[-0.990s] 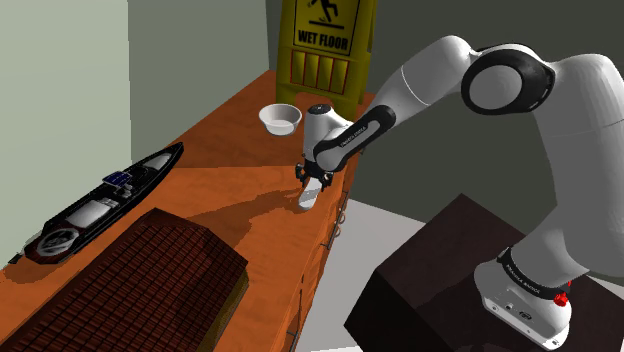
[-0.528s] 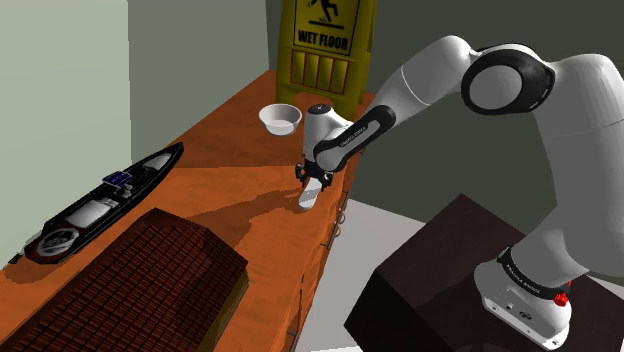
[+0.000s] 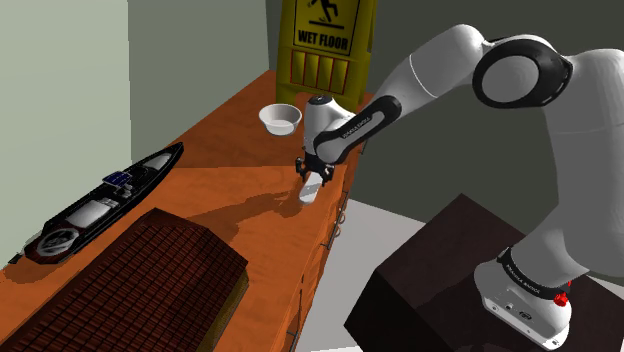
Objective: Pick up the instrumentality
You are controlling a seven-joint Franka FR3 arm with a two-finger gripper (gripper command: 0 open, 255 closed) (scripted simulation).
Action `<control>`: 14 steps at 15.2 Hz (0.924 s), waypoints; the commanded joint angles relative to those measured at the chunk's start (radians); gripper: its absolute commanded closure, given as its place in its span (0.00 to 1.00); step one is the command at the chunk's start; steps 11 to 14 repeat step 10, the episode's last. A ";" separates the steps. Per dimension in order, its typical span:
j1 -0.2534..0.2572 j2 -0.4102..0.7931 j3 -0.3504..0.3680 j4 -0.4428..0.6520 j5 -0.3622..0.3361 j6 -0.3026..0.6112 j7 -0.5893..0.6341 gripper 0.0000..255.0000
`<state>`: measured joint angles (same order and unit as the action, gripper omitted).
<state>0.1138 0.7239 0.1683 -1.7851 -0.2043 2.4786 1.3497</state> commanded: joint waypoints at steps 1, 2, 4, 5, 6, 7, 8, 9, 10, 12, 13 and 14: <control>-0.003 -0.024 0.005 -0.008 0.004 -0.016 -0.002 1.00; -0.005 -0.035 0.007 -0.010 0.007 -0.024 -0.004 1.00; -0.008 -0.056 0.011 -0.015 0.011 -0.040 -0.007 1.00; -0.009 -0.066 0.013 -0.017 0.013 -0.049 -0.008 1.00; -0.011 -0.076 0.015 -0.019 0.016 -0.057 -0.010 1.00; -0.012 -0.086 0.017 -0.020 0.018 -0.066 -0.011 1.00; -0.013 -0.096 0.019 -0.022 0.020 -0.074 -0.013 1.00; -0.014 -0.098 0.019 -0.022 0.021 -0.076 -0.013 1.00; -0.014 -0.098 0.019 -0.022 0.021 -0.076 -0.013 1.00; -0.014 -0.098 0.019 -0.022 0.021 -0.076 -0.013 1.00; -0.014 -0.098 0.019 -0.022 0.021 -0.076 -0.013 1.00; -0.014 -0.098 0.019 -0.022 0.021 -0.076 -0.013 1.00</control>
